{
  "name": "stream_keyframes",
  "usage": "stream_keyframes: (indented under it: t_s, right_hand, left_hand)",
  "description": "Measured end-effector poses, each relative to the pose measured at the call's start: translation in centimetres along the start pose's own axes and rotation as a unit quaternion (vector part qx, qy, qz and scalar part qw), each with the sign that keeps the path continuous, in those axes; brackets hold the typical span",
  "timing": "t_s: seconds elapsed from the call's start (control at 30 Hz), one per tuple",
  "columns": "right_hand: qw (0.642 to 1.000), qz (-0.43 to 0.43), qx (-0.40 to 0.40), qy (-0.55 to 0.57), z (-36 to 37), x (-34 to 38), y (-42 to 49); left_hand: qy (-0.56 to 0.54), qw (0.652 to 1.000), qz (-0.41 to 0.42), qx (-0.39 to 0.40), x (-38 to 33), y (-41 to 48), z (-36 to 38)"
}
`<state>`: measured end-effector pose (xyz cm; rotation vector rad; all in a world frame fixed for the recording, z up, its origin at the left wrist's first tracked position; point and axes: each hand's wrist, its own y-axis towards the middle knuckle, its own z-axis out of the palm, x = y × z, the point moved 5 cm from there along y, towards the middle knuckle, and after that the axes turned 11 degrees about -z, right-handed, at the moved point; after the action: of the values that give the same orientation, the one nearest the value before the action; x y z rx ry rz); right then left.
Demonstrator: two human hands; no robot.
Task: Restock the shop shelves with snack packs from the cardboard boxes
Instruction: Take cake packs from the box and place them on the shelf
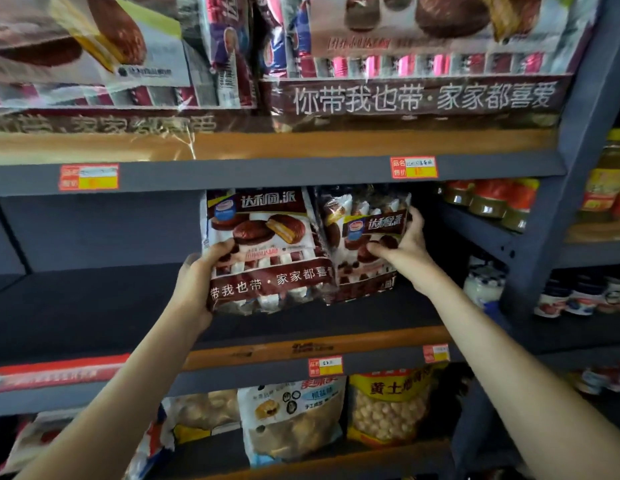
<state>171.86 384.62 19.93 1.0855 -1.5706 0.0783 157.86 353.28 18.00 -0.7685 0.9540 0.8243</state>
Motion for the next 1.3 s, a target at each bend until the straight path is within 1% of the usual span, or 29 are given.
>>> stream_keyframes:
  t_s: [0.13, 0.2, 0.27, 0.3, 0.4, 0.5, 0.57, 0.6, 0.63, 0.67, 0.7, 0.73, 0.77, 0.8, 0.83, 0.87, 0.93, 1.0, 1.1, 1.2, 1.3]
  right_hand:
    - [0.993, -0.031, 0.052, -0.099, 0.0, -0.4, -2.3]
    - [0.987, -0.037, 0.06, -0.142, 0.0, -0.7, -3.0]
    - [0.98, -0.05, 0.049, -0.187, 0.5, -0.7, -3.1]
    - [0.975, -0.055, 0.031, -0.215, 0.9, -0.6, -3.1]
    - [0.965, -0.024, -0.028, -0.258, 2.1, 0.0, -3.1]
    - [0.957, -0.003, -0.024, -0.288, 3.8, 0.9, -3.2]
    - [0.956, -0.015, -0.023, -0.292, 4.6, 1.8, -3.3]
    - [0.961, -0.038, -0.019, -0.274, 5.0, 2.4, -3.4]
    - [0.971, -0.068, -0.007, -0.227, 5.4, 3.2, -3.7]
    - [0.985, -0.091, 0.012, -0.147, 5.7, 4.0, -4.0]
    - [0.994, -0.093, 0.038, -0.043, 5.9, 4.9, -4.6]
    - [0.992, -0.075, 0.075, 0.064, 6.2, 5.7, -5.3]
    - [0.978, -0.052, 0.117, 0.162, 6.5, 6.5, -6.0]
    - [0.959, -0.035, 0.157, 0.231, 6.8, 7.0, -6.6]
    - [0.946, -0.035, 0.197, 0.257, 7.1, 7.3, -7.0]
    - [0.938, -0.048, 0.23, 0.257, 7.3, 7.5, -7.2]
    - [0.936, -0.068, 0.254, 0.234, 7.4, 7.7, -7.5]
    - [0.942, -0.072, 0.249, 0.212, 7.0, 7.3, -7.4]
    - [0.947, -0.071, 0.237, 0.208, 6.0, 7.2, -7.2]
    - [0.951, -0.039, 0.211, 0.224, 4.6, 7.4, -6.9]
    - [0.953, -0.022, 0.191, 0.235, 2.2, 7.1, -6.5]
  left_hand:
    - [-0.035, 0.999, 0.018, 0.01, 1.4, -0.4, 1.0]
    - [-0.04, 0.999, 0.026, 0.003, 1.5, -0.8, 1.6]
    - [-0.04, 0.998, 0.04, -0.015, 1.4, -1.4, 2.1]
    - [-0.038, 0.998, 0.045, -0.025, 1.4, -1.8, 2.2]
    - [-0.027, 0.996, 0.06, -0.056, 1.5, -3.0, 2.3]
    - [-0.016, 0.993, 0.07, -0.095, 2.0, -4.3, 1.4]
    - [-0.007, 0.991, 0.077, -0.106, 2.3, -5.2, 0.6]
    - [-0.001, 0.991, 0.082, -0.107, 2.4, -5.7, 0.4]
    - [0.003, 0.99, 0.089, -0.106, 2.5, -6.2, 0.2]
    - [0.003, 0.99, 0.097, -0.105, 2.4, -6.6, 0.0]
    - [0.001, 0.989, 0.104, -0.106, 2.3, -7.0, 0.0]
    - [-0.004, 0.988, 0.109, -0.105, 2.3, -7.2, 0.0]
    - [-0.009, 0.988, 0.112, -0.105, 2.2, -7.5, 0.1]
    - [-0.009, 0.988, 0.115, -0.102, 2.3, -7.7, 0.2]
    - [-0.004, 0.988, 0.118, -0.099, 2.3, -8.0, 0.5]
    - [0.01, 0.988, 0.125, -0.094, 2.5, -8.1, 0.8]
    - [0.035, 0.987, 0.137, -0.079, 2.9, -8.3, 1.4]
    - [0.046, 0.988, 0.133, -0.066, 3.2, -8.2, 1.8]
    - [0.059, 0.99, 0.113, -0.056, 3.0, -8.0, 2.5]
    - [0.089, 0.992, 0.077, -0.045, 2.7, -7.9, 3.6]
    - [0.128, 0.99, 0.055, -0.008, 2.6, -8.0, 5.2]
